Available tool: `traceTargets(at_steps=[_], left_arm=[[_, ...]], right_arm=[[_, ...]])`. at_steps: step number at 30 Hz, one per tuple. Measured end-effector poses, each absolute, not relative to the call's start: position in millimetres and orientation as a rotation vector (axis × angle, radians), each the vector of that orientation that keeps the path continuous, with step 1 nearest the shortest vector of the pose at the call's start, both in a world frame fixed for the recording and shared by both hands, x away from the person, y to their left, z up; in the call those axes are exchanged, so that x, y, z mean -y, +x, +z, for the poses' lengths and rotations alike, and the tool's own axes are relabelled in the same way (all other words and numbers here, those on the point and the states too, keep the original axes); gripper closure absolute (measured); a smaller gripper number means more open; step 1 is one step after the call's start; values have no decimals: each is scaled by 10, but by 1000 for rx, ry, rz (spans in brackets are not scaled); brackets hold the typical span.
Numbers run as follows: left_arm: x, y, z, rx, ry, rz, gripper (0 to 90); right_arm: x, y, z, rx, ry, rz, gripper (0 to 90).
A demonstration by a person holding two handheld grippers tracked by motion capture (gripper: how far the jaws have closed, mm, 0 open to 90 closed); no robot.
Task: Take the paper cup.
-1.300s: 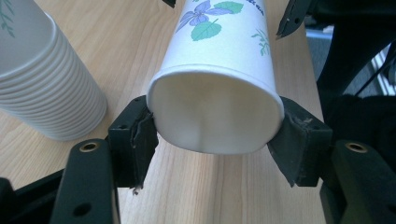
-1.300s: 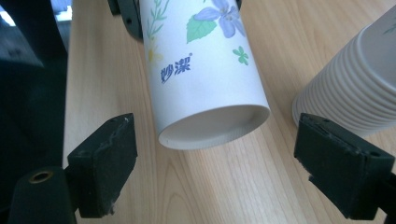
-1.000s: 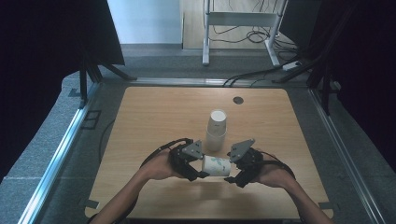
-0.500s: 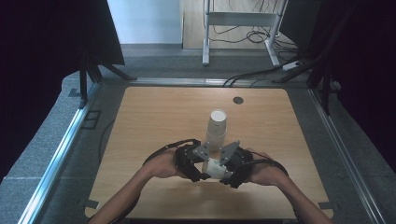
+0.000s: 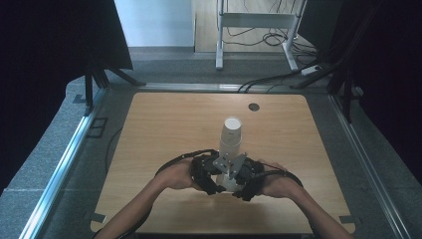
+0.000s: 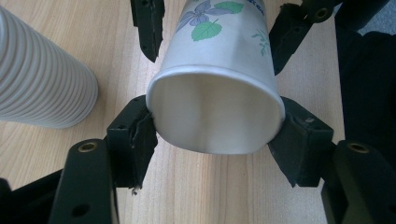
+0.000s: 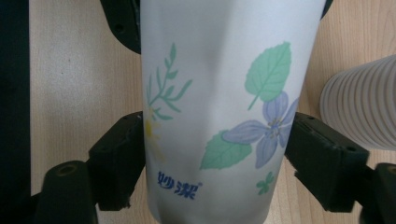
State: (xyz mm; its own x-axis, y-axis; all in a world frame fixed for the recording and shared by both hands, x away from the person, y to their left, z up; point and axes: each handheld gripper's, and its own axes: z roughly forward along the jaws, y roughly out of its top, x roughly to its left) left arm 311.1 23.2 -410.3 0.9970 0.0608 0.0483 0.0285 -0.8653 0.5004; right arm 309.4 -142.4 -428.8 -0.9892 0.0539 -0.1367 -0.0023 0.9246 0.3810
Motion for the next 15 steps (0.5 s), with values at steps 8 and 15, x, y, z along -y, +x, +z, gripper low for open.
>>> traceTargets(at_steps=[8, 15], left_arm=[[-219, 3111, -4122, -70, 2614, 81, 347], [-226, 3115, -4140, -76, 2604, 69, 338]], right_arm=[[1421, 3097, -4308, -2946, 2, 586, 316], [1427, 3079, -4311, -2967, 25, 591, 365]])
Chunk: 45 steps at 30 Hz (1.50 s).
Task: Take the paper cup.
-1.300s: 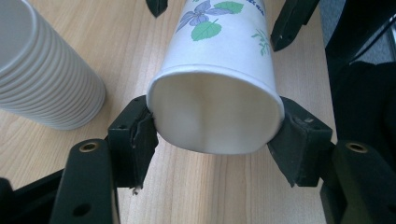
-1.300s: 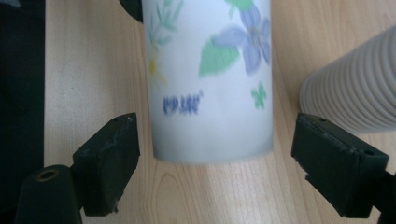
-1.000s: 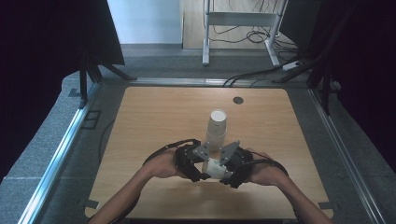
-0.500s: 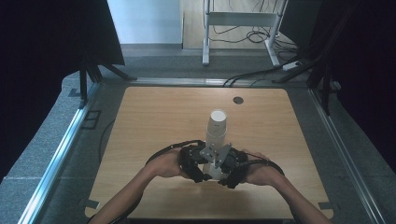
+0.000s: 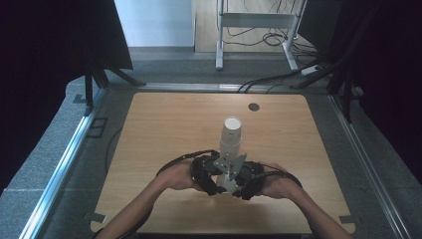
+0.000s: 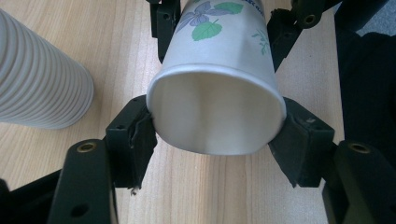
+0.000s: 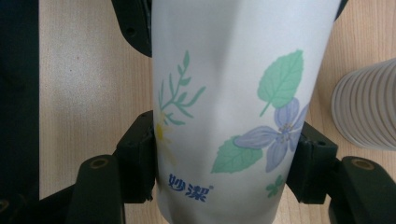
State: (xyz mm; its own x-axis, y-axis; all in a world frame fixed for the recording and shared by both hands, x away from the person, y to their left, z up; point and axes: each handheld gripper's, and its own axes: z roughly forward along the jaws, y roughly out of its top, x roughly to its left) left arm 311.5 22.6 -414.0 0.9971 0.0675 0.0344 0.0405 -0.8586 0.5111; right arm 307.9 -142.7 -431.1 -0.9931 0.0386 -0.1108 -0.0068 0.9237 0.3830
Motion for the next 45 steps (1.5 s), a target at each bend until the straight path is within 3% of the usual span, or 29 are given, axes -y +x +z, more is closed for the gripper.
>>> traceTargets(at_steps=[9, 17, 32, 45], left_arm=[[-336, 3139, -4064, -109, 2498, 38, 206], [-475, 3161, -3977, -182, 2323, 15, 153], [-552, 3142, -3995, -219, 2139, -36, 163], [-558, 3152, -4037, -218, 2103, -69, 276]], right_arm=[[1495, 3077, -4275, -2943, 55, 740, 365], [1612, 3072, -4221, -2893, 130, 967, 365], [1771, 3046, -4299, -2761, 194, 1327, 365], [1802, 3042, -4406, -2719, 198, 1446, 363]])
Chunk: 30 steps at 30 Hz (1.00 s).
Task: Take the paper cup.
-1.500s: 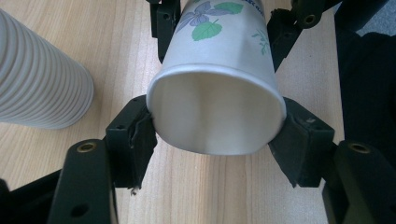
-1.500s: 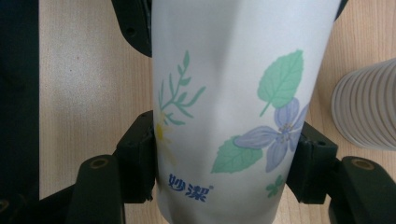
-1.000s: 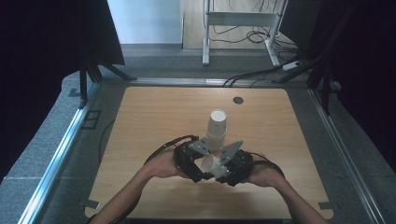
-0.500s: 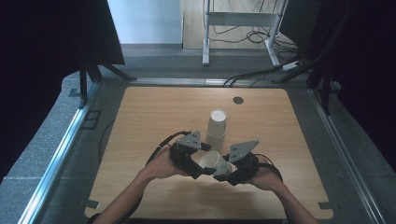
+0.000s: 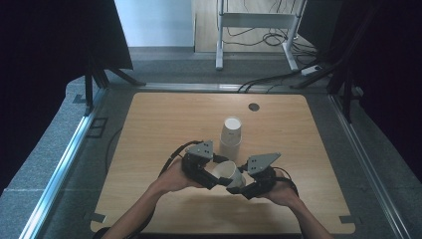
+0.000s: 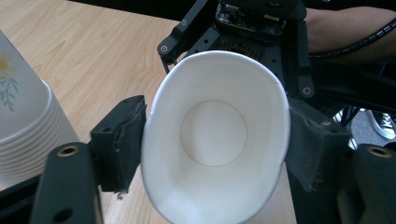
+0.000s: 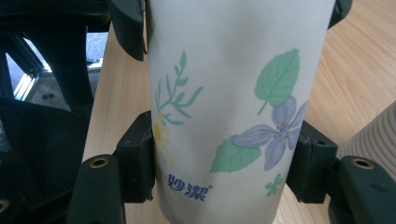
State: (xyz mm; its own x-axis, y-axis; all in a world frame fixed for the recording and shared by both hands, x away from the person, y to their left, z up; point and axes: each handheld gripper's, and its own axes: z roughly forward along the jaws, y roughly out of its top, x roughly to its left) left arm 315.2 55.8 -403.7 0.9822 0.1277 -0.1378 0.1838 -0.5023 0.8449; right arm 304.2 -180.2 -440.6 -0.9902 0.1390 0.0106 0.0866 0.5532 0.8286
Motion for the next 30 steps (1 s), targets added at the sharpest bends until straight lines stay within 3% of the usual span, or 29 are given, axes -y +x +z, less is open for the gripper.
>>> traceTargets(at_steps=[7, 17, 30], left_arm=[[-528, 3148, -3997, -209, 2152, -44, 308], [-518, 3187, -3888, -221, 2238, 38, 312], [-542, 3230, -3839, -262, 2330, 103, 311]], right_arm=[[1783, 3056, -4439, -2736, 204, 1439, 344], [1805, 3072, -4468, -2688, 282, 1378, 133], [1873, 3093, -4487, -2633, 452, 1313, 59]])
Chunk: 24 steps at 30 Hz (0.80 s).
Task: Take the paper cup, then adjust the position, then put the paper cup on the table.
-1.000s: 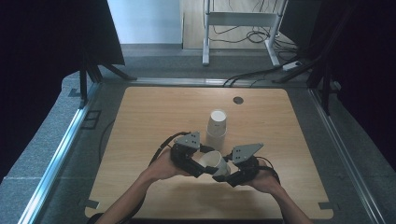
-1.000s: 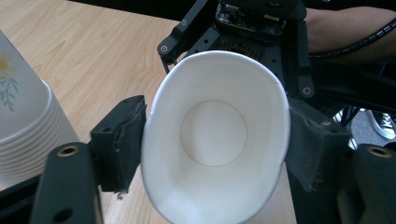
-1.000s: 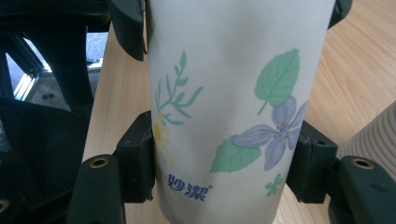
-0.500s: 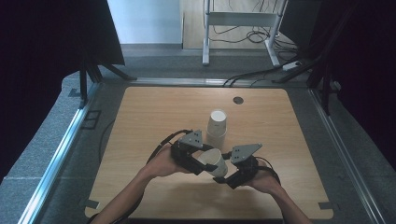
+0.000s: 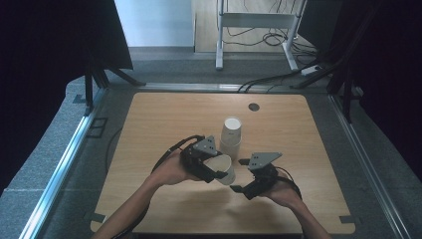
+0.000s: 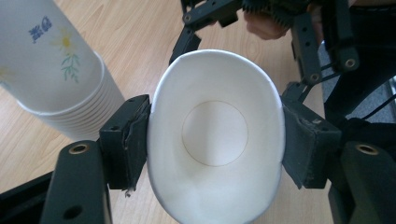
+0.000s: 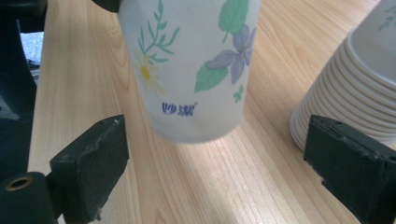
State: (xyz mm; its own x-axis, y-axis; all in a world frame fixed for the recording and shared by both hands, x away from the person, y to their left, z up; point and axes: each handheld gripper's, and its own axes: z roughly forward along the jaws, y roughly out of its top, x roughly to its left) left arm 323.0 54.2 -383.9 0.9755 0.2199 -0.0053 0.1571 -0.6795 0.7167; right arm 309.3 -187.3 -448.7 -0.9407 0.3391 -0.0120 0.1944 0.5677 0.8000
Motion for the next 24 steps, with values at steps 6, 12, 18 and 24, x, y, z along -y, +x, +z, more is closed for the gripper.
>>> traceTargets(at_steps=[6, 12, 18, 24], left_arm=[[-557, 3245, -3841, -285, 2354, 127, 310], [-589, 3266, -3846, -318, 2372, 155, 308], [-613, 3291, -3859, -349, 2391, 170, 308], [-658, 3311, -3880, -391, 2403, 197, 308]], right_arm=[[1919, 3095, -4517, -2624, 498, 1277, 37], [1955, 3094, -4550, -2613, 542, 1232, 17], [1981, 3087, -4572, -2602, 579, 1198, 0], [2014, 3049, -4605, -2590, 606, 1166, 0]])
